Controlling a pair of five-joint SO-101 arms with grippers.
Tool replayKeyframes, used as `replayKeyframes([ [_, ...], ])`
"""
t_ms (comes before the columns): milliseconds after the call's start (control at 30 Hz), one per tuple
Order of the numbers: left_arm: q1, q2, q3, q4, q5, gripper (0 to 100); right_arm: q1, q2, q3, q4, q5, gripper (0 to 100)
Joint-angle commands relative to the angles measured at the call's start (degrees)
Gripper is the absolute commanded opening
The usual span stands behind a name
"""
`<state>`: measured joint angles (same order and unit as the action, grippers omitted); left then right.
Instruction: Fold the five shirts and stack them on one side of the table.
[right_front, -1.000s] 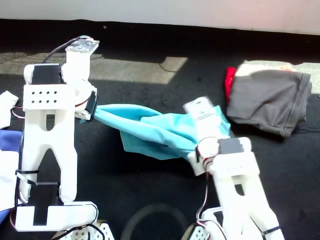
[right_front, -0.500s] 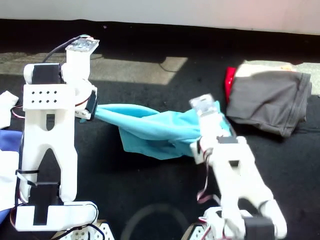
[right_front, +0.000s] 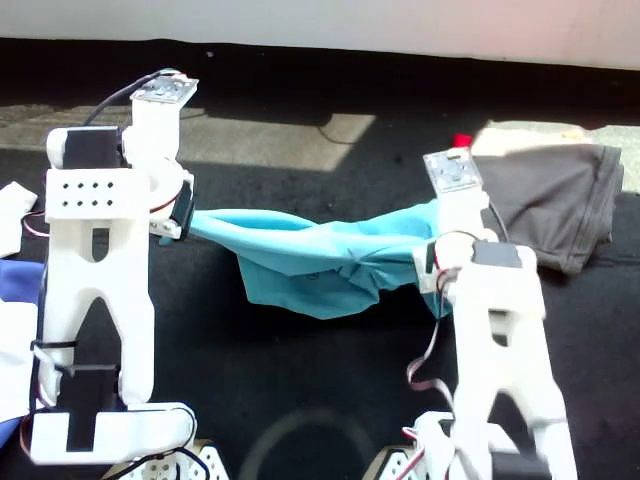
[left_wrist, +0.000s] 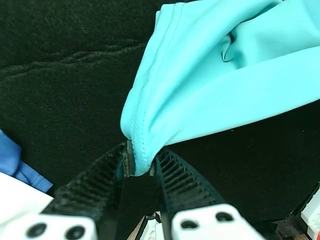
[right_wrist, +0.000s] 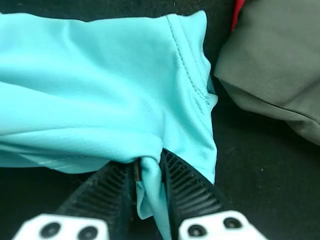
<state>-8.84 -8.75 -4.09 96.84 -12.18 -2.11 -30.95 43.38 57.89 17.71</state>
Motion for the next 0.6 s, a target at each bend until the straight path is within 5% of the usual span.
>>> replayKeyframes([
  [0,-1.2,-6.6,-2.4,1.3,-0.1,4,-0.5,-13.1,-2.9,8.0,0.6,0.7],
  [300,-2.2,-18.6,-1.7,3.3,-0.4,4,-19.5,-23.8,-2.5,25.5,0.6,0.6],
  [567,-3.3,-13.0,6.2,2.0,-0.4,4,-23.4,-23.6,14.5,17.3,3.9,2.9],
])
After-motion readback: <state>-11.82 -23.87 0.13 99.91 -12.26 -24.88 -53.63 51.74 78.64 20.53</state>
